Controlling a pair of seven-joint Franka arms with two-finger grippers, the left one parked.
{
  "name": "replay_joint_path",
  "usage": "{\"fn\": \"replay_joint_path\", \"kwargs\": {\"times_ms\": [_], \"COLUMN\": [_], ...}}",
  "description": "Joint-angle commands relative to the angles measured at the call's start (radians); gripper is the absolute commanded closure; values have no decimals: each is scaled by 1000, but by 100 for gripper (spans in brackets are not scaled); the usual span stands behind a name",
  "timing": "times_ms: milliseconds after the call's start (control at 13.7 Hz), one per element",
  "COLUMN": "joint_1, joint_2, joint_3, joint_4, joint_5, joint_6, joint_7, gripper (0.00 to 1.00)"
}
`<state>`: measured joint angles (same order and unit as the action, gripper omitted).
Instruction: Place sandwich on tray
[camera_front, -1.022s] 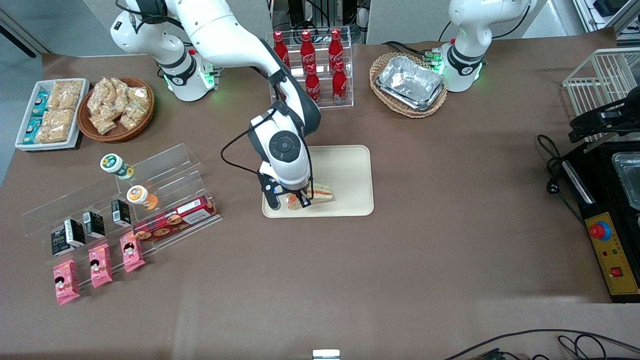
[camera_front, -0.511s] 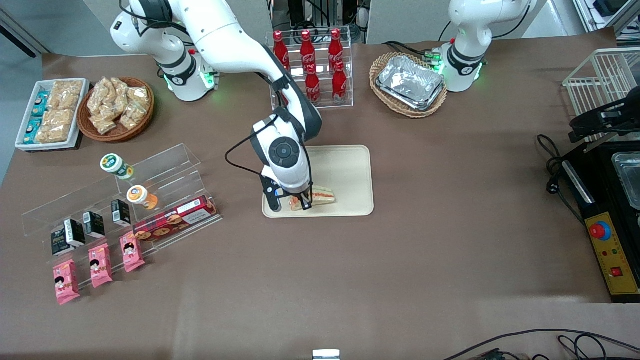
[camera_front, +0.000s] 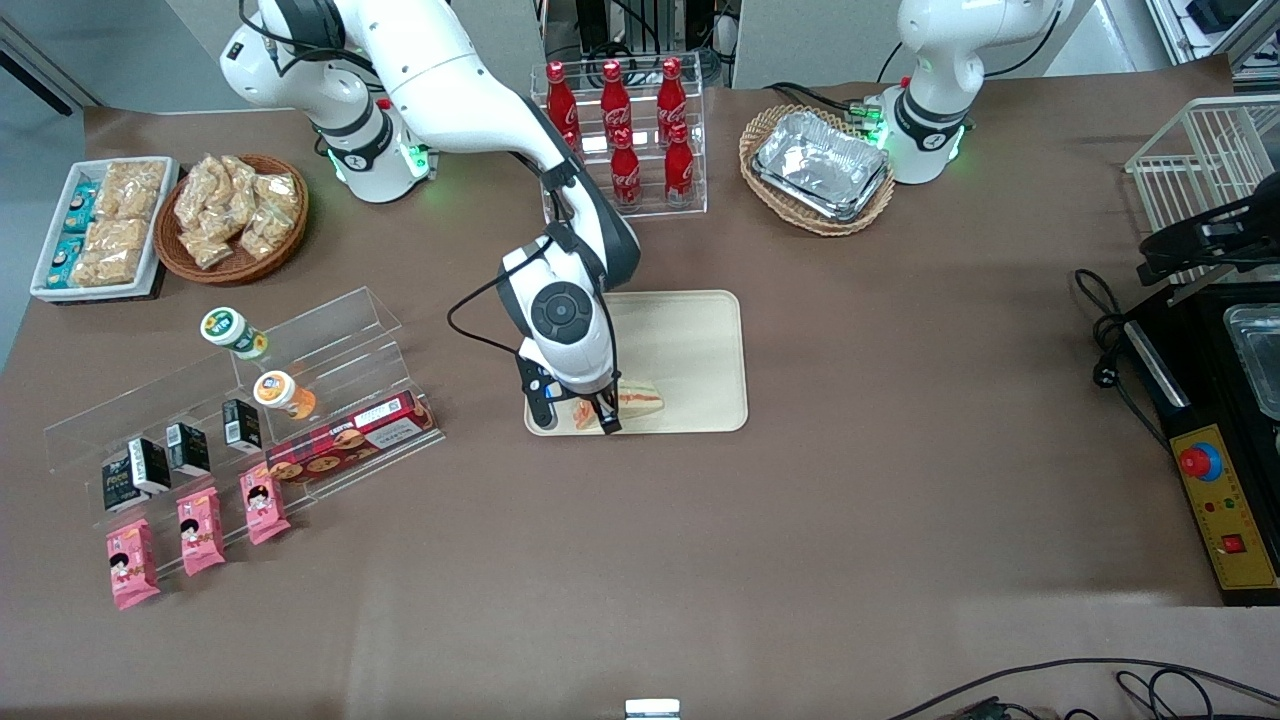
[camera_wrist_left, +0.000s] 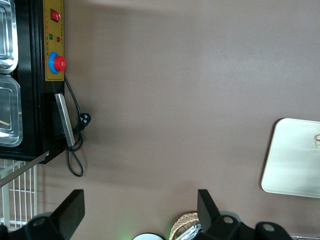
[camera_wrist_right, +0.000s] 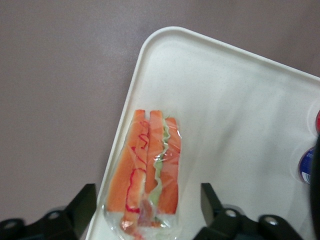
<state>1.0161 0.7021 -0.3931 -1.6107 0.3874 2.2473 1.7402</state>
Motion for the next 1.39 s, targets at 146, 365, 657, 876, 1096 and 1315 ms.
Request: {"fn": "replay_joint_path", "kwargs": {"times_ms": [146,365,657,876,1096,1315], "joint_1": [-11,-77,-139,-139,-166,-290], "joint_2": [-19,-78,-180,-216,-263,-308], "joint_3": [-18,-20,-81,-177,-289,-293], "joint_4": [18,17,8,11,12,20], "joint_5": [22,21,-15,-15,-2,-2], "joint_6": [-21,-136,-273,-343,-399,-448], "joint_7": [-74,-307,-640,-854,-1149,-1370], "gripper": [1,0,0,0,0,0]}}
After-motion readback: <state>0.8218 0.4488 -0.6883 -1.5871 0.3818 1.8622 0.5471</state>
